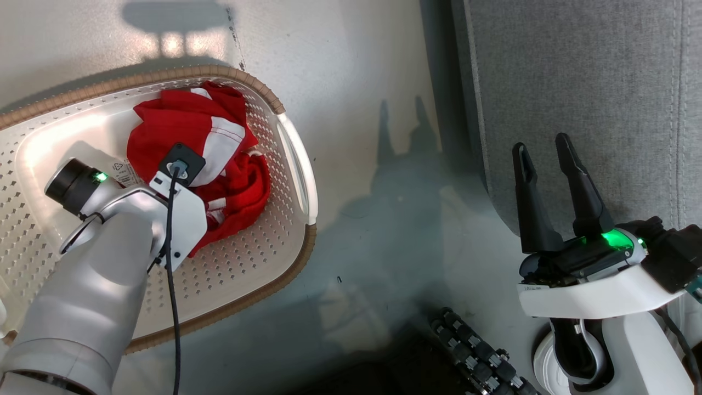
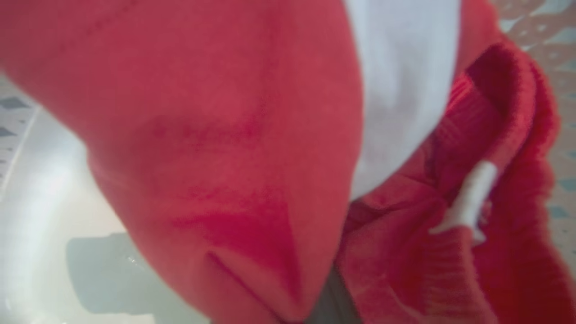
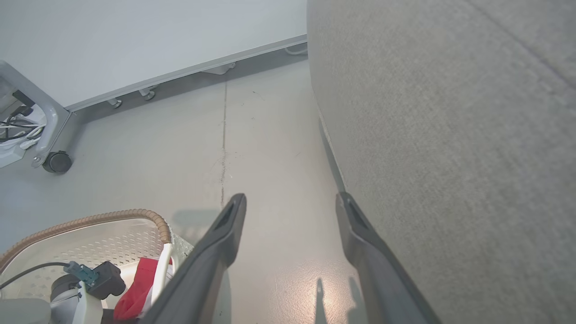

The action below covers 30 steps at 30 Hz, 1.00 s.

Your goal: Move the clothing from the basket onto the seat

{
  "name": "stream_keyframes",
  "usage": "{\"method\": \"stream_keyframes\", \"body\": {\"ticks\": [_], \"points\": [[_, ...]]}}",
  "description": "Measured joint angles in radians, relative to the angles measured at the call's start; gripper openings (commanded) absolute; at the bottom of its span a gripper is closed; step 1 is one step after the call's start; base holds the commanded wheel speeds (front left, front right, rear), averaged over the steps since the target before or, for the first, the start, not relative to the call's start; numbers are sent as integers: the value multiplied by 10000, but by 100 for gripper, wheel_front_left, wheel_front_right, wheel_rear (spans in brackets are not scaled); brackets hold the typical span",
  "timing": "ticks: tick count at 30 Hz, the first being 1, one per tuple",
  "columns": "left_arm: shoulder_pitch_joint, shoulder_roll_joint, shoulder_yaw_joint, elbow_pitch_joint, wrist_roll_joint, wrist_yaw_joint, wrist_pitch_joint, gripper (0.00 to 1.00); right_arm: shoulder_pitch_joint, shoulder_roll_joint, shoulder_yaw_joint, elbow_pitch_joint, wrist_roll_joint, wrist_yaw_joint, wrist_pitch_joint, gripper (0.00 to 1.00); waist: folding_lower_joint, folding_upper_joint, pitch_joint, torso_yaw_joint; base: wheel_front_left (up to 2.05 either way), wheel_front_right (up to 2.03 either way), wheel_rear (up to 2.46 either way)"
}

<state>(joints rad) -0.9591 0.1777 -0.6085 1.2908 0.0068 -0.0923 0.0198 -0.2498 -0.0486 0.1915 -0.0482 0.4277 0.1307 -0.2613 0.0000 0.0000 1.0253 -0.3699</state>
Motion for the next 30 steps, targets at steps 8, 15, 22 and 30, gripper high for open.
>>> {"method": "stream_keyframes", "body": {"ticks": [8, 15, 22, 30], "points": [[143, 230, -115, 8, -128, -117, -226, 0, -217, 0, 111, 171, 77, 0, 0, 100, 0, 0, -294, -62, 0, 0, 0], [571, -163, -123, 19, -424, -94, -579, 0, -361, 4, -92, 380, -341, 0, 0, 100, 0, 0, -934, 73, 0, 0, 0], [1156, -635, -217, 15, -619, -92, -1275, 0, -110, 17, -493, 665, -957, 0, 0, 100, 0, 0, -2156, 632, 0, 0, 0], [1604, -1083, -372, -144, -813, -44, -2591, 0, 303, -148, -980, 1133, -1465, 0, 0, 100, 0, 0, -3916, 1400, 0, 0, 0]]}}
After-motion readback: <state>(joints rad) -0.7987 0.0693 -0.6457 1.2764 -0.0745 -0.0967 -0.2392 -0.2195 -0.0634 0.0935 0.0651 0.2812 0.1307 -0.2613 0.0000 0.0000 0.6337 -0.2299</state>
